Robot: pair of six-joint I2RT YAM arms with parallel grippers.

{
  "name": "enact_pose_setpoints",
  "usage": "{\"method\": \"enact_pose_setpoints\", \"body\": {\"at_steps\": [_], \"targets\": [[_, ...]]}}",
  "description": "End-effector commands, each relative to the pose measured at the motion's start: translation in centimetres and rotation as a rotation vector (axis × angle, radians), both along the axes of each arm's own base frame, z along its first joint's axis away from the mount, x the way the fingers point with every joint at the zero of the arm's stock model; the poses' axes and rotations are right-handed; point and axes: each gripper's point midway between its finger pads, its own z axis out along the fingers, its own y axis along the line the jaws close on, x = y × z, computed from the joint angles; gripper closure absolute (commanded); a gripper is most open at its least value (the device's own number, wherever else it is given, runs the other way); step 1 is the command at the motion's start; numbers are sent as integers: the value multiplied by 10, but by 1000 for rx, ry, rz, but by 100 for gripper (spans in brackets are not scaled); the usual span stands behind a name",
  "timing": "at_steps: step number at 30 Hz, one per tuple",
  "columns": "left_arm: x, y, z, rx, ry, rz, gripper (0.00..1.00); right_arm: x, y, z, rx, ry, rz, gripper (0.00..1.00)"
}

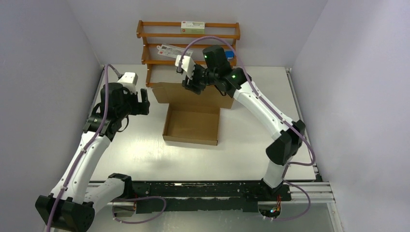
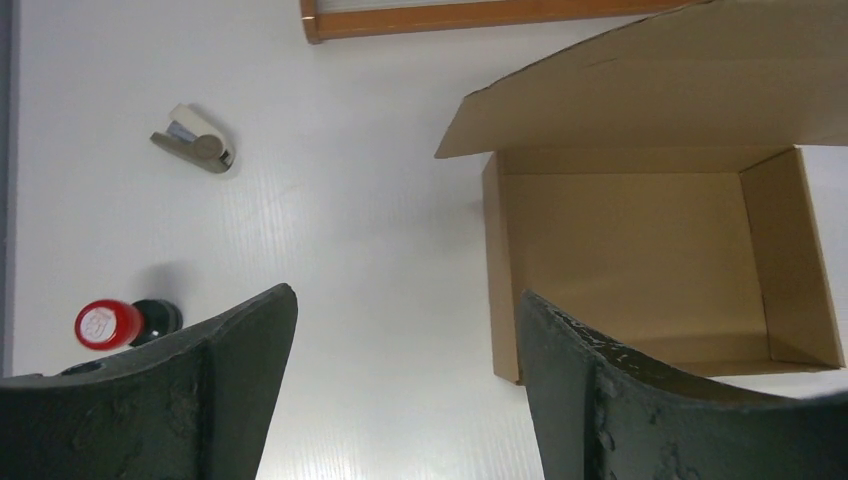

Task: Fold the paper box

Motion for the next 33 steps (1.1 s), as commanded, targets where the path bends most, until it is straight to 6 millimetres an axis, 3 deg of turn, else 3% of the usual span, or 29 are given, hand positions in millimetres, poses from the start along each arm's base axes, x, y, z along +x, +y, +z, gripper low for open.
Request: {"method": "enact_pose_setpoints", "body": {"at_steps": [1, 9, 14, 16, 21, 26, 33], "targets": [[14, -17, 31, -24, -73, -111, 15, -3, -22, 48, 126, -91, -128, 39], [37, -34, 25, -15, -24, -198, 18, -18, -94, 58, 164, -127, -444, 25], [48, -34, 29, 76, -81, -265, 19, -25, -138, 34, 94, -126, -580, 19], [51, -39, 32, 96, -141, -308, 19, -24, -152, 30, 97, -128, -618, 17], [58, -39, 28, 207, -220, -381, 17, -18, -193, -1, 15, -115, -697, 17], [70, -52, 8, 244, -192, -504, 20, -14, -209, -22, 23, -138, -620, 14], [73, -68, 5, 250, -282, -673, 24, -6, -199, -49, 28, -65, -468, 18]]}}
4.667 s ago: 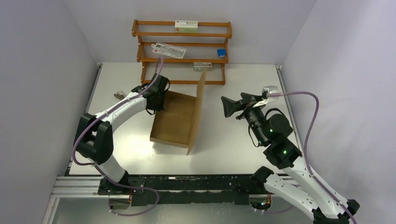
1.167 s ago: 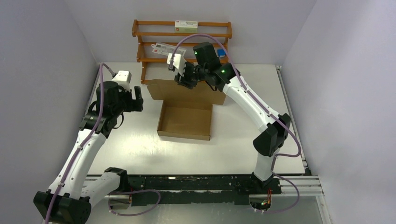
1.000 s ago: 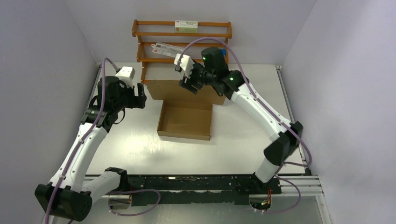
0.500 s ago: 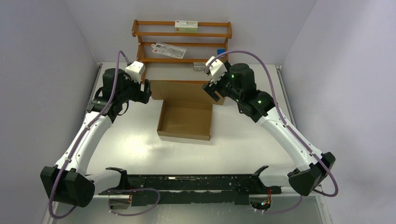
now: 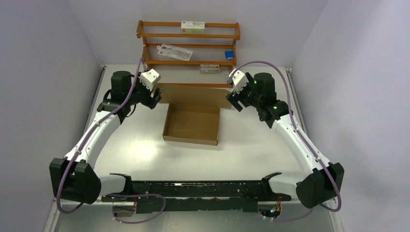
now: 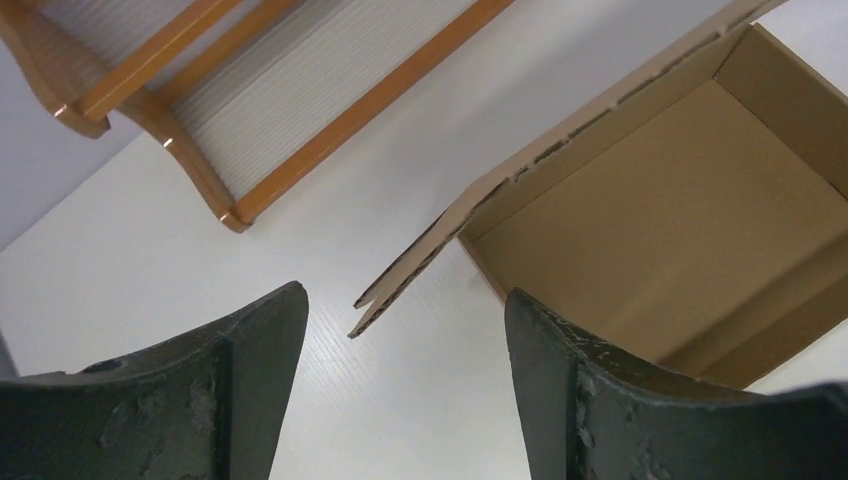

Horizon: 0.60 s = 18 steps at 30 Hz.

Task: Fold the paper box

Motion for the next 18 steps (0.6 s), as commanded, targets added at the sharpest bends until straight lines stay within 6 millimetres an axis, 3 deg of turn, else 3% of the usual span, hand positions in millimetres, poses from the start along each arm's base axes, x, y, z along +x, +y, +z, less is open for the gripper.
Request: {"method": "enact_pose_setpoints", "body": {"at_steps": [1, 7, 12, 18], "targets": [[7, -15, 20, -3, -132, -174, 24, 8, 22, 2, 37, -21, 150, 20], [8, -21, 9, 45, -117, -298, 29, 17, 31, -10, 39, 7, 217, 26], [9, -28, 1, -17, -97, -419, 34, 23, 35, -16, 38, 23, 262, 33], [11, -27, -9, -70, -69, -508, 50, 30, 37, -23, 39, 53, 282, 43]]}}
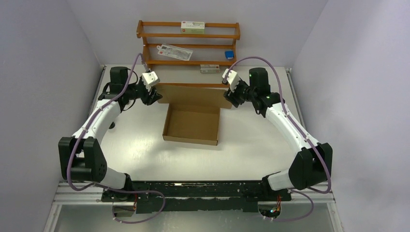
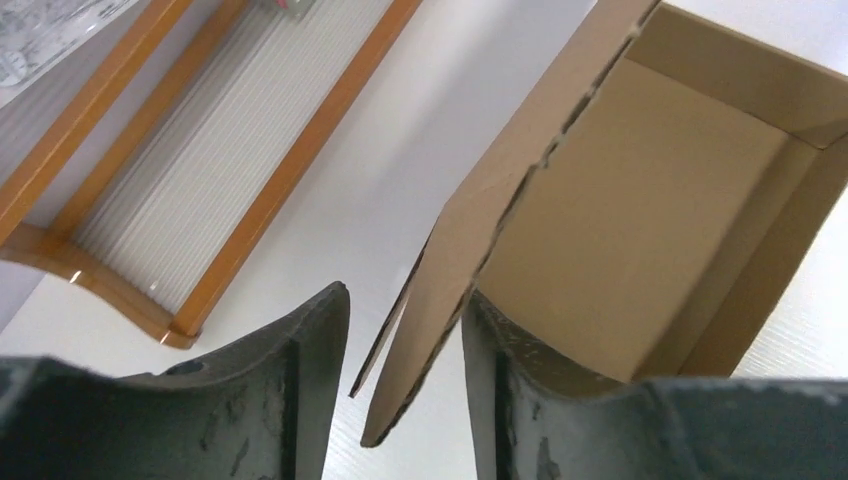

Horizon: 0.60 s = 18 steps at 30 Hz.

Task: Fold the paper box

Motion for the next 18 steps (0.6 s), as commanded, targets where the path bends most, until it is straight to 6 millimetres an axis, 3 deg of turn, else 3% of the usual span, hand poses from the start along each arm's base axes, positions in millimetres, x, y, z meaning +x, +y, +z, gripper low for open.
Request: {"method": "enact_pose_setpoints", "body": {"at_steps": [1, 10, 18], "targets": [[-4, -12, 14, -69, -46, -169, 52, 8, 4, 9, 15, -17, 41, 45], [0, -16, 7, -100, 20, -199, 62, 12, 7, 8, 15, 4, 75, 58], [2, -15, 5, -95, 32, -185, 78, 12, 9, 5, 16, 26, 94, 70]]}}
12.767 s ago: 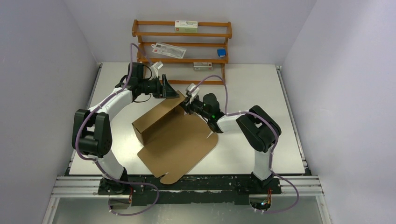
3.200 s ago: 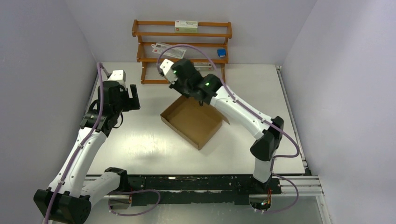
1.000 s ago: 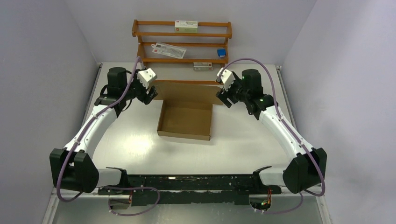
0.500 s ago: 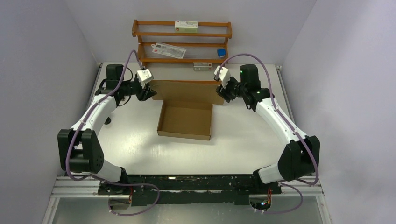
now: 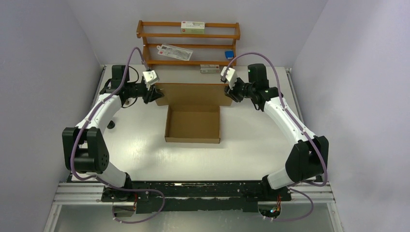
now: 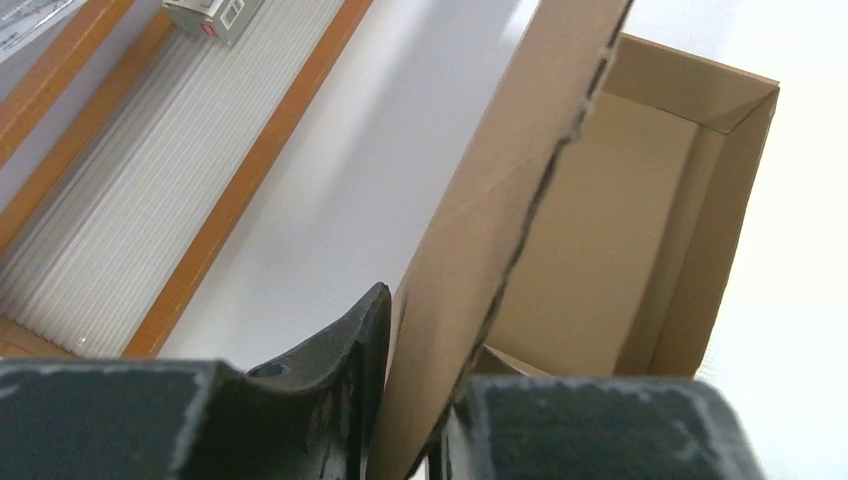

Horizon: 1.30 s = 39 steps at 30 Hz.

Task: Fold the paper box

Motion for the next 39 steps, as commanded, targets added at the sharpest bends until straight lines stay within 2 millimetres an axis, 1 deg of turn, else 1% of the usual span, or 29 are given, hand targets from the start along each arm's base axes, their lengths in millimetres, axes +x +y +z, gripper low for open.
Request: {"method": "enact_pose_setpoints", "body": {"at_steps": [1, 3, 6, 8, 11, 12, 17, 20, 23, 25, 28, 35, 36, 39], "targets": [[5, 0, 14, -9, -41, -25, 80, 2, 0, 6, 9, -1, 18, 71], [3, 0, 15, -10, -46, -33, 85, 1, 1, 6, 9, 4, 21, 75], [2, 0, 16, -13, -49, -31, 91, 2, 0, 5, 8, 13, 17, 85], [3, -1, 18, -20, -49, -23, 94, 1, 1, 6, 12, 23, 13, 88], [4, 0, 25, -31, -46, 16, 95, 1, 4, 9, 41, 39, 1, 99], [5, 0, 26, -29, -42, 41, 95, 1, 4, 10, 54, 48, -9, 100], [2, -4, 29, 17, -52, 175, 95, 0, 7, 12, 126, 101, -79, 100], [3, -3, 35, 33, -47, 271, 95, 0, 7, 12, 156, 112, -163, 100], [5, 0, 47, 0, -24, 368, 95, 1, 7, 14, 194, 106, -260, 100], [5, 0, 50, -25, -10, 431, 95, 1, 7, 18, 226, 102, -319, 100], [3, -2, 47, -36, 6, 535, 95, -4, 10, 22, 246, 95, -401, 100], [-2, -14, 29, -63, 89, 701, 95, -9, 18, 22, 313, 142, -619, 100], [-3, -17, 28, -75, 105, 716, 95, -9, 19, 23, 328, 153, -651, 100], [-3, -19, 26, -129, 150, 803, 95, -11, 25, 24, 354, 166, -747, 100]]}}
